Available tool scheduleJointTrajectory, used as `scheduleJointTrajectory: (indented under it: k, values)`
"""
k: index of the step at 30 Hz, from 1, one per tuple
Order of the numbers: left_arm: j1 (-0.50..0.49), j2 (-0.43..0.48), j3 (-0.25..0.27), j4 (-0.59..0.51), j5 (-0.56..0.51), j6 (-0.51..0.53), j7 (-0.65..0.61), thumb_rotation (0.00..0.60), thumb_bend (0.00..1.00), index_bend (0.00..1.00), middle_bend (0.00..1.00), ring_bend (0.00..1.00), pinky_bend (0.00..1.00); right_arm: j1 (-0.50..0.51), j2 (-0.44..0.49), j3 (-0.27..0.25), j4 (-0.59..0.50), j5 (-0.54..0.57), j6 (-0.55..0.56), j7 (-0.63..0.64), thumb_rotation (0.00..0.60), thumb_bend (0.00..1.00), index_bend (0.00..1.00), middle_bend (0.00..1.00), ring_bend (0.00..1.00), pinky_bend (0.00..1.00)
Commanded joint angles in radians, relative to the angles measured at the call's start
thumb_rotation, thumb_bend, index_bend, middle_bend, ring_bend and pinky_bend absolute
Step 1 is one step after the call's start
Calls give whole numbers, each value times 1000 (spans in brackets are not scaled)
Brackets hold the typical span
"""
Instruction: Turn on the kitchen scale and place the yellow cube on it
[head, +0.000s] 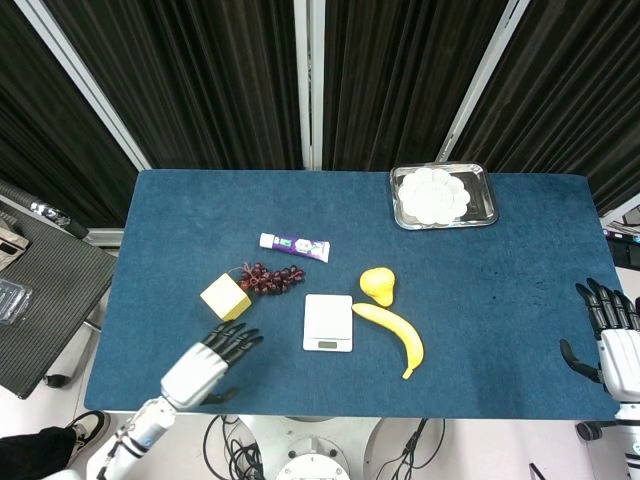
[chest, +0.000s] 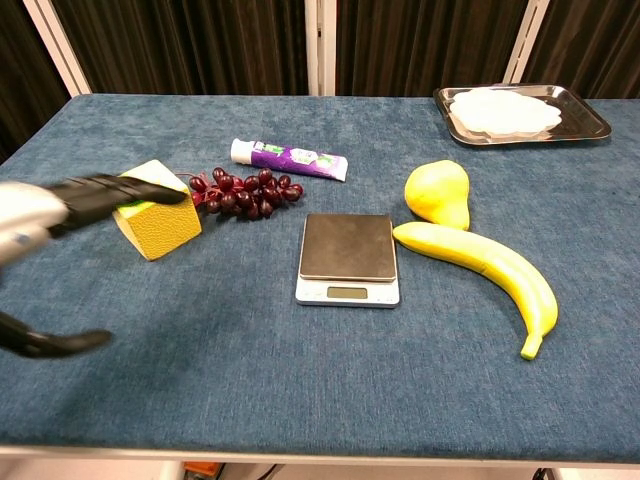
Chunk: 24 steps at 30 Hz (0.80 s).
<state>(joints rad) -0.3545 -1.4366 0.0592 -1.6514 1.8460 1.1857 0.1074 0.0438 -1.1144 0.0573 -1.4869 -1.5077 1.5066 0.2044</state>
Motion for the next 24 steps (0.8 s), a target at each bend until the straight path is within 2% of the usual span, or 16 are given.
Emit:
scheduleJointTrajectory:
  k: [1, 7, 9, 12, 16, 24]
  values:
    - [-46, -41, -2, 14, 2, -55, -1, 600, 249, 23, 69, 0, 4, -5, 6, 1, 6, 2, 5, 17, 600, 282, 0, 0, 0, 0]
    - [-107, -90, -12, 69, -19, -115, -30, 600, 301, 22, 84, 0, 5, -20, 17, 3, 19, -1, 31, 55, 600, 282, 0, 0, 0, 0]
    - [-117, -106, -13, 89, -23, -114, -42, 600, 333, 22, 91, 0, 5, -25, 17, 4, 30, 5, 33, 67, 600, 282, 0, 0, 0, 0]
    - [-129, -144, -4, 140, 6, -68, -115, 600, 379, 14, 158, 0, 4, -27, 16, 6, 46, 15, 26, 86, 600, 282, 0, 0, 0, 0]
    - [-141, -192, 7, 217, 20, -32, -174, 600, 383, 12, 218, 0, 0, -25, 13, 10, 58, 16, 23, 99, 600, 282, 0, 0, 0, 0]
    - [-173, -267, -1, 301, 1, -32, -185, 600, 383, 12, 211, 0, 0, -20, 10, 9, 59, 14, 9, 91, 600, 282, 0, 0, 0, 0]
